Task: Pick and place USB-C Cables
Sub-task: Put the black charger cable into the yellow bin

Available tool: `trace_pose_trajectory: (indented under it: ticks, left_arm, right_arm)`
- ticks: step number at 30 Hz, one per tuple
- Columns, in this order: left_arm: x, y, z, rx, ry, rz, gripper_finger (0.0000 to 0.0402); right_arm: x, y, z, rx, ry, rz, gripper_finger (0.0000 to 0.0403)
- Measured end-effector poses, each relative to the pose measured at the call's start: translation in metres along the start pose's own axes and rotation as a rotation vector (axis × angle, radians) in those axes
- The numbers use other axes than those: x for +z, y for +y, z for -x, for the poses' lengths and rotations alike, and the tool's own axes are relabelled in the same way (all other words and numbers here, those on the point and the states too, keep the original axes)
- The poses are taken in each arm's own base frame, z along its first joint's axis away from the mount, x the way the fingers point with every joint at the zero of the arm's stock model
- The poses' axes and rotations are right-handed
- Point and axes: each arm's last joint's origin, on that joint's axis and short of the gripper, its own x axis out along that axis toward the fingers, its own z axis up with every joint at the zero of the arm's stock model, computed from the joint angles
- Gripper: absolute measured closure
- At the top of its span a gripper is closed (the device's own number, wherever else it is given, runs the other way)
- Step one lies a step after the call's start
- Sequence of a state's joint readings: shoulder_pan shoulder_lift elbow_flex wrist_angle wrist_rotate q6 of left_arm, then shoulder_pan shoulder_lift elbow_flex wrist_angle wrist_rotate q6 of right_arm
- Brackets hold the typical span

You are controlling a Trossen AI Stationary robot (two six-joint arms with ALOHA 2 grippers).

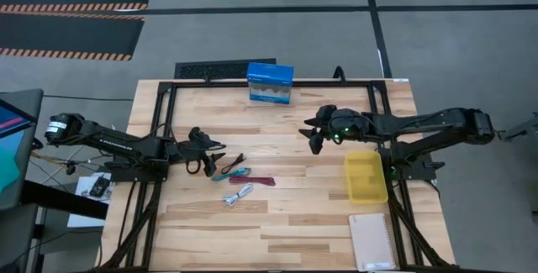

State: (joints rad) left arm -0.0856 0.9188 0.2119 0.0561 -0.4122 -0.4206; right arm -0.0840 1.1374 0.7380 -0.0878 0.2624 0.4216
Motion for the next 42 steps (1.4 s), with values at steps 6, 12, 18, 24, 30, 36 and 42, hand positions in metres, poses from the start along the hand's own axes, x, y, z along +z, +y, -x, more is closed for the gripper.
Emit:
trace_pose_trajectory:
  ticks: [6,12,18,24,30,36,42]
  left_arm:
    - [0.001,-0.002,0.001,-0.015,-0.015,0.025,0.0191]
    - [-0.001,-0.01,0.002,-0.028,-0.04,0.032,0.0191]
    - [-0.003,-0.025,-0.009,-0.022,-0.1,-0.014,0.0191]
    - [-0.011,-0.031,-0.033,0.063,-0.032,-0.04,0.0191]
    - [-0.028,-0.034,-0.049,0.057,0.052,-0.027,0.0191]
    - [-0.035,-0.04,-0.057,0.035,0.046,-0.007,0.0191]
    - [-0.034,-0.041,-0.056,0.03,0.032,-0.011,0.0191]
  right_arm:
    - [-0.012,0.006,-0.02,0.0,0.043,0.021,0.018]
    - [-0.017,0.011,-0.031,0.01,0.046,0.029,0.018]
    - [-0.017,0.011,-0.031,0.011,0.047,0.03,0.018]
    - [-0.017,0.011,-0.031,0.012,0.046,0.029,0.018]
    - [-0.016,0.012,-0.031,0.017,0.036,0.027,0.018]
    - [-0.015,0.012,-0.031,0.02,0.031,0.032,0.018]
    - [-0.015,0.012,-0.031,0.02,0.031,0.032,0.018]
